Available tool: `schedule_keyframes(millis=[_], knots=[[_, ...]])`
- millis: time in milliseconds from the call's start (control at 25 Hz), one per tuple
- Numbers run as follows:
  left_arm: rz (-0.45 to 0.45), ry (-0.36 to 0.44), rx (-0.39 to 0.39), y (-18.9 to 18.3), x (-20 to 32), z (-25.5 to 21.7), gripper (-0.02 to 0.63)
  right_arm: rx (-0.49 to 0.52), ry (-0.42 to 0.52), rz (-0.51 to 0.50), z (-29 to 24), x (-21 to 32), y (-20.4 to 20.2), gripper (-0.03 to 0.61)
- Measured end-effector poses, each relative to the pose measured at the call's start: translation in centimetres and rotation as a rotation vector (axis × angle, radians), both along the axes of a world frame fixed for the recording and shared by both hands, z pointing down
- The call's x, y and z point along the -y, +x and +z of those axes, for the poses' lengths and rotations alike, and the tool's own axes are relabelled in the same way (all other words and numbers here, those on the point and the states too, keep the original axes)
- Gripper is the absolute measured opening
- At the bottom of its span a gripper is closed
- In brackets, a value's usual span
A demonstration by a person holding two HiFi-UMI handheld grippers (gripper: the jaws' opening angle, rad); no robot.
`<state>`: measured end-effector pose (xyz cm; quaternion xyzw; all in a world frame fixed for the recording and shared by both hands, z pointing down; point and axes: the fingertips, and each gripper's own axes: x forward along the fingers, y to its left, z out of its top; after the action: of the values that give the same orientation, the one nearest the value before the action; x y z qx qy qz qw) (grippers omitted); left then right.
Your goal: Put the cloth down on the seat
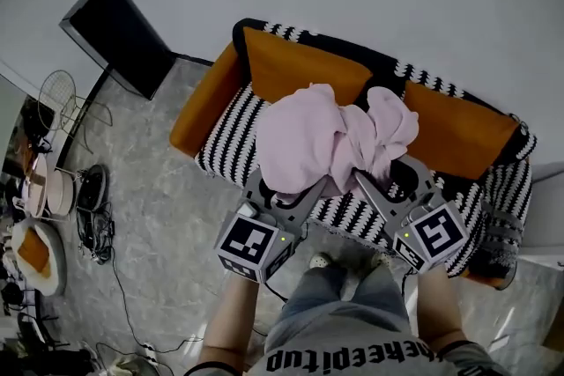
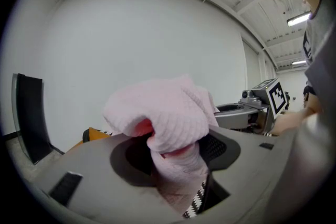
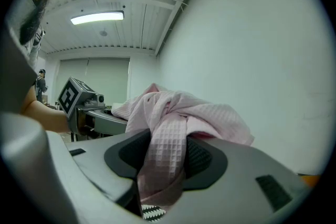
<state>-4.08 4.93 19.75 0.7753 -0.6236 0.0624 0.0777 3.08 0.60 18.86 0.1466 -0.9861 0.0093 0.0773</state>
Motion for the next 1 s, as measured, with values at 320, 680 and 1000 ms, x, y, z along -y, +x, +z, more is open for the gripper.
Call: schedule_keyframes(millis=[320, 680, 1000], knots=[[0.025, -0.004, -0.021, -0.7, -0.1, 0.8, 0.262, -0.025, -0.005, 0.026, 0.6, -0.3, -0.6, 0.202], [-0.012, -0.010, -0.019, -2.7, 0.2, 1.6, 0.262, -0.025, -0.011, -0.010, 1.5, 0.3, -2.7, 0.202], [-0.057, -0.033, -0.013, -7.9, 5.3, 1.7, 0.262, -0.022, -0.030, -0.056, 1.7, 5.7, -8.2, 0.202]])
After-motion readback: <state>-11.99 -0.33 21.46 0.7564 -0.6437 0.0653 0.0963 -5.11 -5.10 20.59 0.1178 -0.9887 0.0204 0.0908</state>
